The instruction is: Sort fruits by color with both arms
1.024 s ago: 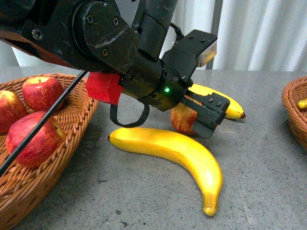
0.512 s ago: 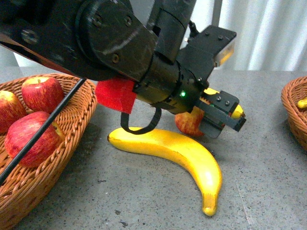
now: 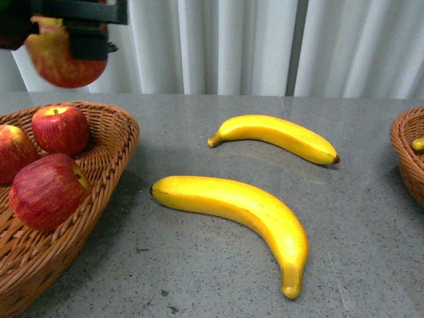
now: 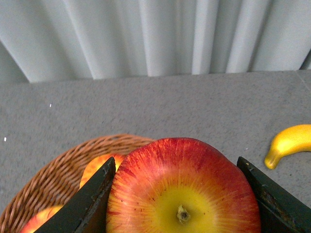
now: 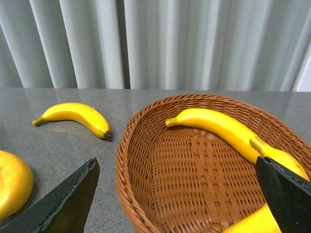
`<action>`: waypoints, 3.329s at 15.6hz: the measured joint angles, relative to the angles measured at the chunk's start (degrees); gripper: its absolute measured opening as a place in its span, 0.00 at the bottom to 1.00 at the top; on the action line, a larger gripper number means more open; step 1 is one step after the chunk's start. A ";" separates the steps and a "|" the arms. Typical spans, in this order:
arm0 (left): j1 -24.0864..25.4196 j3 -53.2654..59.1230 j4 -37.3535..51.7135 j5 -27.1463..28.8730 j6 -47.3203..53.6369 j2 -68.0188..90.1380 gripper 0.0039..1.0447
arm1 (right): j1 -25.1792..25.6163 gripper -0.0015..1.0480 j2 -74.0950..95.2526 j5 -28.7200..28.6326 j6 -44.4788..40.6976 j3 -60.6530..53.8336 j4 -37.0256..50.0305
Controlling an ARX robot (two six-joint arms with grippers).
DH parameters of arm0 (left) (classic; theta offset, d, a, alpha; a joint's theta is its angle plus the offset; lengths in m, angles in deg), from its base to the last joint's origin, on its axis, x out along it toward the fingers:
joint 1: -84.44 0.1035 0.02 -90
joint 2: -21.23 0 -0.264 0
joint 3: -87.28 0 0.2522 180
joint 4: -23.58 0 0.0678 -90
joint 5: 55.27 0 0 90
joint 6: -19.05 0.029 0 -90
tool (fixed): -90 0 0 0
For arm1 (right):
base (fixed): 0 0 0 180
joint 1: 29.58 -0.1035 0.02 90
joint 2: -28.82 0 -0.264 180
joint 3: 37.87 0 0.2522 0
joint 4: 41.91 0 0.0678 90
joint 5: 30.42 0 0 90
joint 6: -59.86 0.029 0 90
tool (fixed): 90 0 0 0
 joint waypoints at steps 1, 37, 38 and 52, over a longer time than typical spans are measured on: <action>2.03 1.49 -0.35 -1.16 -2.10 -0.28 0.62 | 0.00 0.94 0.00 0.00 0.00 0.00 0.02; 16.48 47.45 -1.49 -15.50 -0.44 -66.07 0.01 | 0.00 0.94 0.00 0.00 0.00 0.00 0.00; 16.48 48.81 -2.49 -15.52 -0.44 -69.11 0.01 | 0.00 0.94 0.00 0.00 0.00 0.00 0.00; 16.48 48.78 -15.96 -15.52 -0.52 -81.77 0.31 | 0.00 0.94 0.00 0.00 0.00 0.00 0.02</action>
